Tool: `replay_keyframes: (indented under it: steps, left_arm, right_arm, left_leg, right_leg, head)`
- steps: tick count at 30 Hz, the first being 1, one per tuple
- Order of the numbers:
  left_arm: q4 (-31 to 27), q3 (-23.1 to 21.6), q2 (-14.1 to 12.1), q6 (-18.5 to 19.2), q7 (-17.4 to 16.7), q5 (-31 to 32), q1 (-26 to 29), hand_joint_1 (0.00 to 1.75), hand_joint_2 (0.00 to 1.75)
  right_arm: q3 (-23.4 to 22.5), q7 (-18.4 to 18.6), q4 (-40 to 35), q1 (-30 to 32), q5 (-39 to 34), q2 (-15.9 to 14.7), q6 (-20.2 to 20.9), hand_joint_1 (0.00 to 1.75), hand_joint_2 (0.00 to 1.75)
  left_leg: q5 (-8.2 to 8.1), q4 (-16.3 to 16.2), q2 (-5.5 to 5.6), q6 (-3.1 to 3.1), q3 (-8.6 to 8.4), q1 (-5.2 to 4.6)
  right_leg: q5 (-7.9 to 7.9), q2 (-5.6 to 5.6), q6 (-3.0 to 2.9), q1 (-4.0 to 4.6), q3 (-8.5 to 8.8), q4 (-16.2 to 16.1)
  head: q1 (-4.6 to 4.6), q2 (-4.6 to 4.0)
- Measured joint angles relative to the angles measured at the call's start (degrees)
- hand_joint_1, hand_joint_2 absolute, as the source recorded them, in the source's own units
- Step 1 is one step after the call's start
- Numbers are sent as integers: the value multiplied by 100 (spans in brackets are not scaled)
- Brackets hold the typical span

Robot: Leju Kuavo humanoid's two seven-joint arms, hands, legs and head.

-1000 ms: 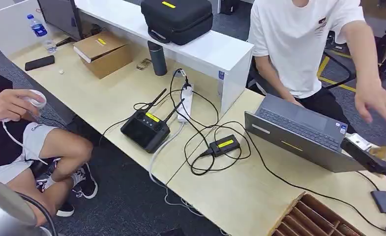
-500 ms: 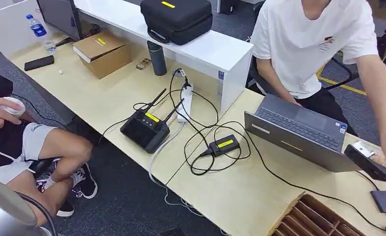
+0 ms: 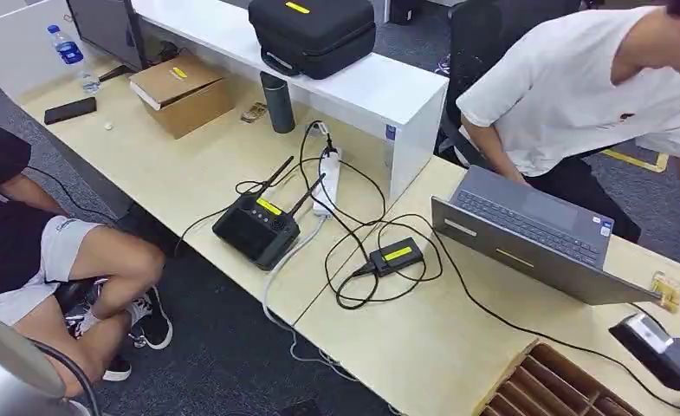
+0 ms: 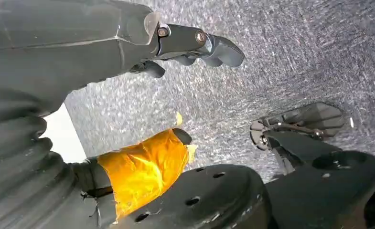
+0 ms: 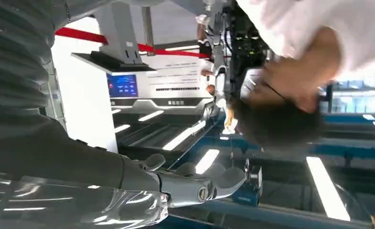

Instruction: Pass the card to the sensor for recognition and then transmit it.

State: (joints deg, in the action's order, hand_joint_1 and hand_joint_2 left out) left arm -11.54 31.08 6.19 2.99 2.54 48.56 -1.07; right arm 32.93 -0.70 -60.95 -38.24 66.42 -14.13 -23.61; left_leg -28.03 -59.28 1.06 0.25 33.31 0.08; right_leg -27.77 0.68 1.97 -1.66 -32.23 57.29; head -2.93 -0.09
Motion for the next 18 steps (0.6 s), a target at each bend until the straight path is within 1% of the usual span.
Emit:
replay_keyframes:
  steps: [5,8,10,13,15,18]
  left_arm:
    - [0,201,24,-55,13,-170,47,0,175]
    - [0,343,55,-92,15,-266,63,0,175]
    - [0,445,76,-116,17,-310,81,0,175]
    - [0,579,103,-144,42,-345,95,0,175]
    - [0,632,111,-155,52,-354,93,0,175]
    - [0,721,133,-177,68,-374,83,0,175]
  right_arm:
    - [-503,-142,-1700,1356,-155,-677,-107,0,175]
    - [-956,-212,-2731,2337,-162,-1030,-319,0,175]
    - [-1347,-282,-3358,3052,-138,-1201,-497,0,175]
    - [-1867,-426,-4119,4026,-50,-1324,-689,0,175]
    - [-2103,-466,-4458,4404,-33,-1372,-715,0,175]
    - [-2349,-509,-4835,4855,196,-1407,-734,0,175]
  left_leg:
    - [-4,0,6,5,8,0]
    - [-9,0,17,8,11,0]
    - [-13,1,22,8,13,-1]
    - [-22,2,21,6,13,-1]
    - [-24,3,6,5,9,0]
    - [-25,2,2,4,0,-1]
  right_leg:
    - [-1,-7,0,0,-2,-8]
    - [-7,-18,5,0,-1,-11]
    - [-15,-24,6,-1,1,-12]
    - [-21,-23,3,-1,2,-12]
    - [-21,-11,3,0,1,-11]
    - [-22,-8,3,0,3,-12]
  head:
    - [0,0]
    - [-2,0]
    - [0,0]
    - [-2,0]
    - [0,0]
    - [0,0]
